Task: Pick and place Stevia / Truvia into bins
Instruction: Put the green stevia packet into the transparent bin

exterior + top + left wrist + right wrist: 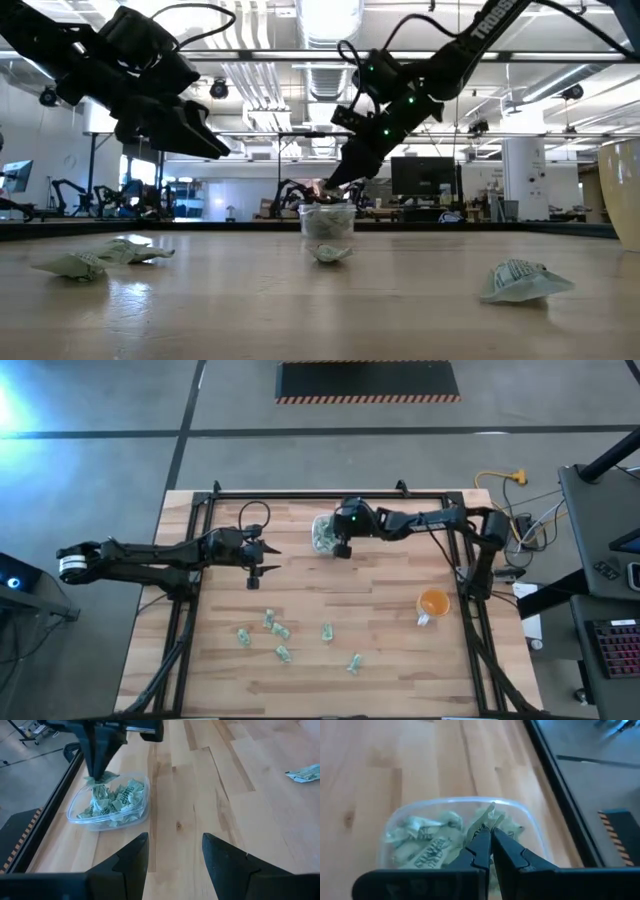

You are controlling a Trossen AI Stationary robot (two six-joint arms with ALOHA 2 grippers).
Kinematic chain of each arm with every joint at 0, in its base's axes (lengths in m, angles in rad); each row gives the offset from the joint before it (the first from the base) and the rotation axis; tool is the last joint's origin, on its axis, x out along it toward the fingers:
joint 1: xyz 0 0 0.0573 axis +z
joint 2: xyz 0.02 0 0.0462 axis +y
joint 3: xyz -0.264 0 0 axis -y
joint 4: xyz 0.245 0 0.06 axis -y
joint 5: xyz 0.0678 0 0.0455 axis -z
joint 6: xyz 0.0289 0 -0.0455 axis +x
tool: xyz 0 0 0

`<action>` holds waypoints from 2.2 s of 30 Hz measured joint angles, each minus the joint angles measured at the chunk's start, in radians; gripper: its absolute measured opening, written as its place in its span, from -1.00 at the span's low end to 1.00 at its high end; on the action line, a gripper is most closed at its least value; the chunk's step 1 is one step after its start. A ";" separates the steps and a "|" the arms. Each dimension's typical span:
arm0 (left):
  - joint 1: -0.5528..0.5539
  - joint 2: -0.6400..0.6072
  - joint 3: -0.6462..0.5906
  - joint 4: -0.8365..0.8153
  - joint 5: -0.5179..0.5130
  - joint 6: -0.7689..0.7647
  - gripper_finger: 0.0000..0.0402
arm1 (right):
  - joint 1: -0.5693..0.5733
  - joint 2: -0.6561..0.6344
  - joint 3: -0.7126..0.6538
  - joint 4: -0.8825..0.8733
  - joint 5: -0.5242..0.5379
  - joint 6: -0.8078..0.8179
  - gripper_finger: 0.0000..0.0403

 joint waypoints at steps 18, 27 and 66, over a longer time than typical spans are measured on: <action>0.000 0.000 -0.004 0.022 0.000 0.001 -0.16 | -0.014 0.131 0.037 0.048 -0.027 -0.027 -0.96; 0.000 0.000 -0.005 0.020 0.000 0.000 -0.16 | -0.010 0.125 0.042 0.015 -0.027 0.005 -0.68; -0.137 0.203 -0.006 -0.100 0.319 -0.348 -0.16 | 0.170 -0.255 -0.075 -0.591 -0.256 0.169 -0.39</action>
